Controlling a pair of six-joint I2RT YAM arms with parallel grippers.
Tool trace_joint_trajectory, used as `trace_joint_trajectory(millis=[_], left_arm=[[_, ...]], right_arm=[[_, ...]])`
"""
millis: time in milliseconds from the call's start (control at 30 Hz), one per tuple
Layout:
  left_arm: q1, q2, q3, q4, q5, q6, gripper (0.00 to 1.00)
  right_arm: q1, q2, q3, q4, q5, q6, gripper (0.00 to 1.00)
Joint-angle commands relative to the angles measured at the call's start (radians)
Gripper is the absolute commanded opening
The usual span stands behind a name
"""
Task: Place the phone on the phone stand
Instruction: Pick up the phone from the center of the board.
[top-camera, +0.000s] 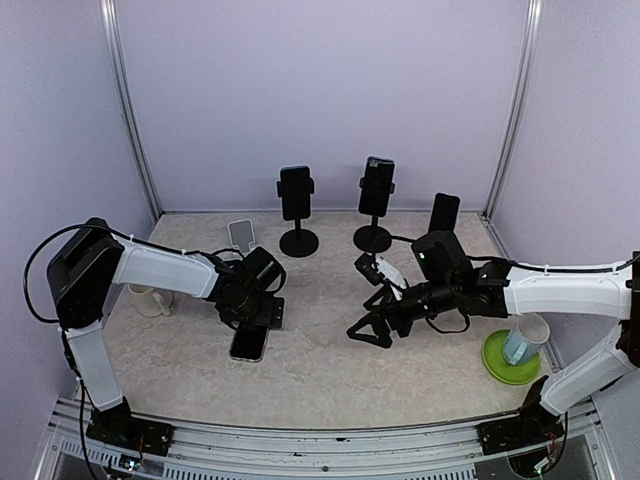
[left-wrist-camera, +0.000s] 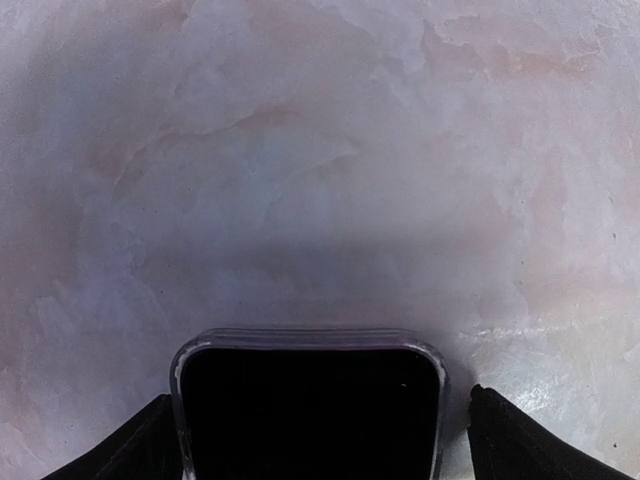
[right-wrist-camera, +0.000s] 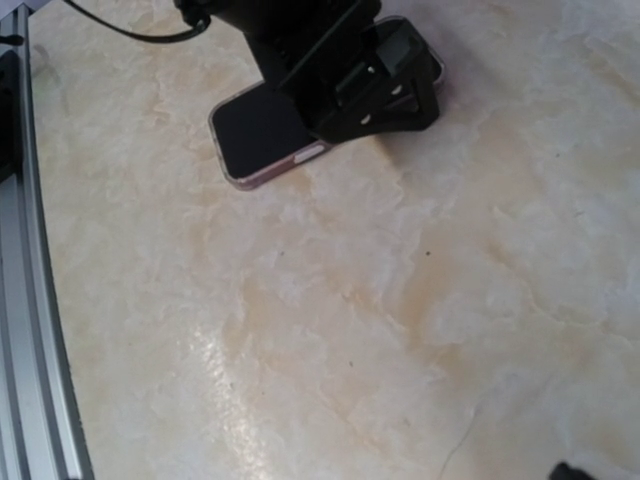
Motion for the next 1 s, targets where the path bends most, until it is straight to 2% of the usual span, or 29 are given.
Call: trace_joint_trajectory(millis=[0,467,733,967], left_arm=[[-0.024,0.015,0.015,-0.038,-0.045,-0.05,0.94],[-0.033,0.021,0.006,-0.042,-0.064,-0.071,0.78],[-0.02,-0.044,0.026,-0.043,-0.122,-0.056,0.58],[0.018,-0.117,0.067,-0.044,-0.202,-0.041,0.46]], right_arm=[[-0.008,-0.031,-0.01,-0.002,0.004,-0.011,1.0],[-0.007,-0.035,-0.01,-0.002,-0.001,-0.015,1.0],[-0.007,-0.039,-0.01,-0.007,0.004,-0.013,1.0],[-0.008,-0.053,-0.015,-0.007,0.017,0.005,1.0]])
